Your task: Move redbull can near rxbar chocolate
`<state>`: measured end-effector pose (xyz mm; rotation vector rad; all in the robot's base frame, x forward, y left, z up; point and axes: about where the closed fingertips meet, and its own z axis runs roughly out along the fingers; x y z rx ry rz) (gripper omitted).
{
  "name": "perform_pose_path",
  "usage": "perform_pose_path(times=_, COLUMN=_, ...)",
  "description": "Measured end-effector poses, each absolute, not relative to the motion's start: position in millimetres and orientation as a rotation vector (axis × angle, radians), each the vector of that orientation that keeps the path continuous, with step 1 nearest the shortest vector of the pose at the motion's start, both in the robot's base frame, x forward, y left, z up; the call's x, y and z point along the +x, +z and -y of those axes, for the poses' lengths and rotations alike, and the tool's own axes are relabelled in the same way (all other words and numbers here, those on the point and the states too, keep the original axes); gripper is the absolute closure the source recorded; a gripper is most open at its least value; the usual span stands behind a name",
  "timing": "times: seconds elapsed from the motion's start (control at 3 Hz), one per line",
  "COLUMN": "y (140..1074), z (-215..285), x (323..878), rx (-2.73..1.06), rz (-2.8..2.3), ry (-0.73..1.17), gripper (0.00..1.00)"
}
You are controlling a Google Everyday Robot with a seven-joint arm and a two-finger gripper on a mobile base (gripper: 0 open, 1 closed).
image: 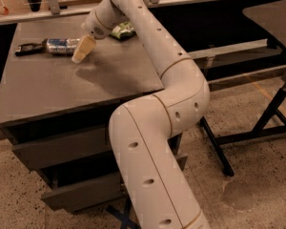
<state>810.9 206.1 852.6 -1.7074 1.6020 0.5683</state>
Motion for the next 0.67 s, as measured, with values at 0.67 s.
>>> perform_pose_path(times=0.67, y=861.6, z=-193.4, x=809.8, rx=-1.661, rz=-1.573, ry=0.626, gripper=0.00)
